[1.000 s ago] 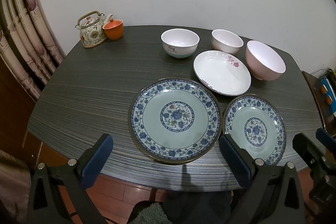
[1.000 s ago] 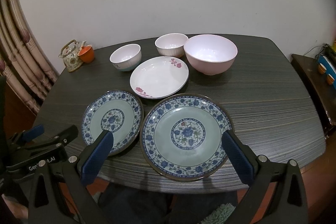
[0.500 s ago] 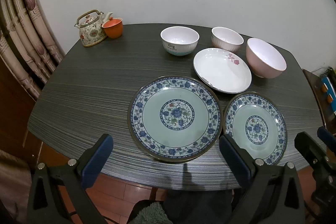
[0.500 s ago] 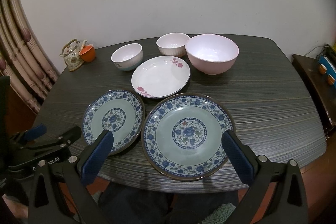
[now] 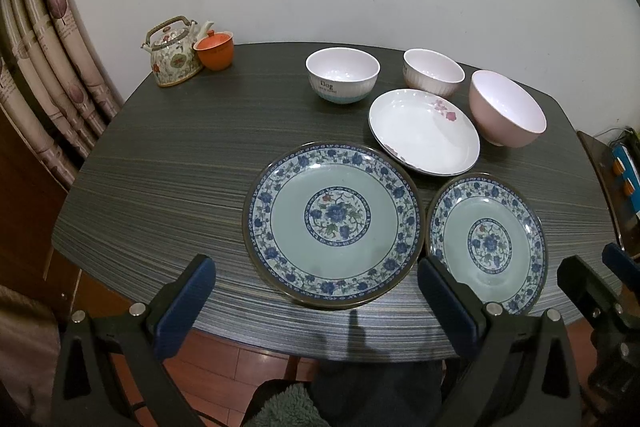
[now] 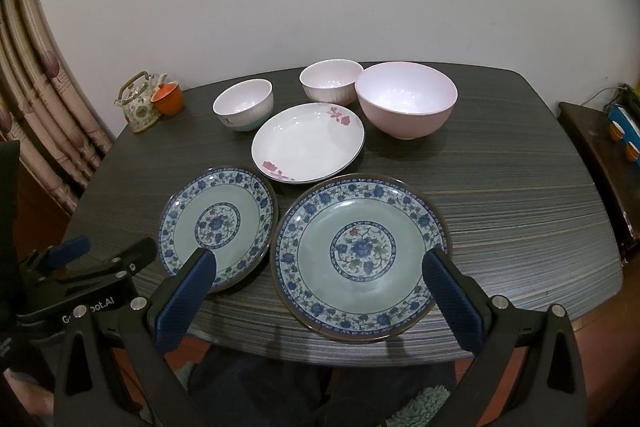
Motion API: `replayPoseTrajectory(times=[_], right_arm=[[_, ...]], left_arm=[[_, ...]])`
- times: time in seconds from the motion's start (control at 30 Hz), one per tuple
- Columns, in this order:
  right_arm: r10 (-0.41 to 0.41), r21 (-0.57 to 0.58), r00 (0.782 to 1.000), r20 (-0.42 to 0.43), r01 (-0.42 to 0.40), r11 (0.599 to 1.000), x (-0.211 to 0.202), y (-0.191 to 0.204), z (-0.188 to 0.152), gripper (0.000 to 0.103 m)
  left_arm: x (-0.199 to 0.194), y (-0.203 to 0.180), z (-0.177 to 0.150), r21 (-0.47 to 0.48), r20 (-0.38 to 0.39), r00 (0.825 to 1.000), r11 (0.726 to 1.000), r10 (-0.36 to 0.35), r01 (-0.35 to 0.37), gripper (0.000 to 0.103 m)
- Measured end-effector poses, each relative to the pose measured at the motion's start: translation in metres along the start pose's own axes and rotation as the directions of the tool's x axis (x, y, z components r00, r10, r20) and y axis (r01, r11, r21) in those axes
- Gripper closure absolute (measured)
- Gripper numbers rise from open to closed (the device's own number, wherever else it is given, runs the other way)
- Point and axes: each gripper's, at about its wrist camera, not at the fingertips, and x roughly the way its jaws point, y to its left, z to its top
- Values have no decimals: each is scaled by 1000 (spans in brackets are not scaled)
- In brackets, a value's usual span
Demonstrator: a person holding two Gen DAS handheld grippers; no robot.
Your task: Organize plates and bowls
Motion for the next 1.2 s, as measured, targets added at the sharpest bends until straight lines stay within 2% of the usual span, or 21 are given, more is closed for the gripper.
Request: replayPoseTrajectory(times=[0.53, 0.67, 0.77, 0.93, 1.0, 1.2], right_arm=[[12, -2, 1000, 1, -12, 1000, 0, 2, -1, 1], [36, -4, 999, -8, -36, 999, 3, 3, 0, 1], [74, 0, 997, -24, -74, 997, 7, 1, 4, 1], [137, 6, 989, -54, -137, 991, 19, -3, 15, 9], [168, -1, 984, -62, -168, 986, 25, -4, 19, 18], [248, -22, 960, -130, -253, 967, 51, 1, 35, 29]], left_arm=[[11, 2, 2, -15, -28, 999, 1000, -15, 15, 0], [14, 7, 5, -30, -31, 998, 998, -51, 50, 0], [19, 17, 9, -68, -44, 993, 992, -113, 109, 0], [31, 46, 18, -188, -75, 970, 958, -232, 215, 0], [40, 62, 20, -256, -91, 956, 934, -280, 250, 0], [58, 103, 27, -385, -101, 941, 885, -323, 262, 0]])
